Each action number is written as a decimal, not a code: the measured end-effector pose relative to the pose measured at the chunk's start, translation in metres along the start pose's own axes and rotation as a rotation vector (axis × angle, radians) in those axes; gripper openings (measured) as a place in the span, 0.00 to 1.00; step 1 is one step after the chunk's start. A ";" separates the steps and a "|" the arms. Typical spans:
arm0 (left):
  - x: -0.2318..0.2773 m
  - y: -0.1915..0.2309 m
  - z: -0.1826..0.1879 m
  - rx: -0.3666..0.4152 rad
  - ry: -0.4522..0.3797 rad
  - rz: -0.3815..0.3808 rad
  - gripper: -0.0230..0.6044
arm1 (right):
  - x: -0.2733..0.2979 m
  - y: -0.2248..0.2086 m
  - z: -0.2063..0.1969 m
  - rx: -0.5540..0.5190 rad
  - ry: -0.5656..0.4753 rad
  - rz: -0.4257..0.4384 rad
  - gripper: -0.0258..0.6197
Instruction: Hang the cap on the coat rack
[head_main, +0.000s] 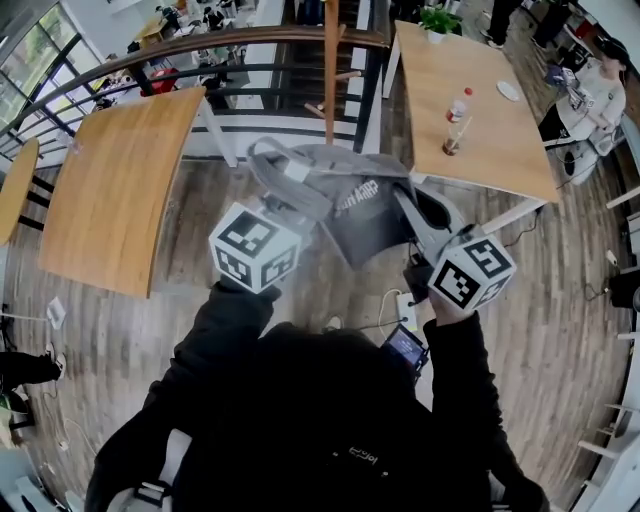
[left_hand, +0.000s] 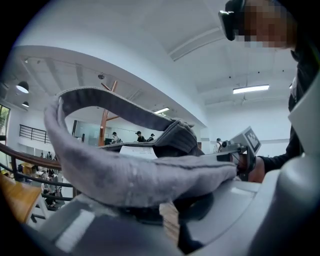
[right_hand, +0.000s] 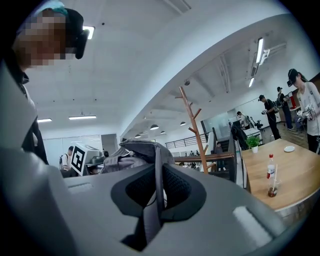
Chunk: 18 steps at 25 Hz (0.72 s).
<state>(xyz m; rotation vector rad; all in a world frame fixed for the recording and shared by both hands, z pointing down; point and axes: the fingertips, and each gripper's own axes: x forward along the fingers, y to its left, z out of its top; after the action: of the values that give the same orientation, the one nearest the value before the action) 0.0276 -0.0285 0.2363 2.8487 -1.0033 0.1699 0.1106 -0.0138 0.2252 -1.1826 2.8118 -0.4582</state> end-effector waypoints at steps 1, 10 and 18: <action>0.005 0.003 0.001 0.002 0.003 0.004 0.04 | 0.001 -0.005 0.003 0.004 -0.006 0.004 0.09; 0.034 0.048 0.003 0.000 0.012 0.024 0.04 | 0.041 -0.044 0.012 0.055 -0.036 0.043 0.09; 0.080 0.127 0.013 -0.014 0.000 -0.007 0.04 | 0.115 -0.089 0.027 0.073 -0.018 0.021 0.09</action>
<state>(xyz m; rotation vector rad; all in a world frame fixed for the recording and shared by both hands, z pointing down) 0.0105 -0.1773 0.2439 2.8393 -0.9910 0.1623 0.0956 -0.1607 0.2330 -1.1364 2.7640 -0.5406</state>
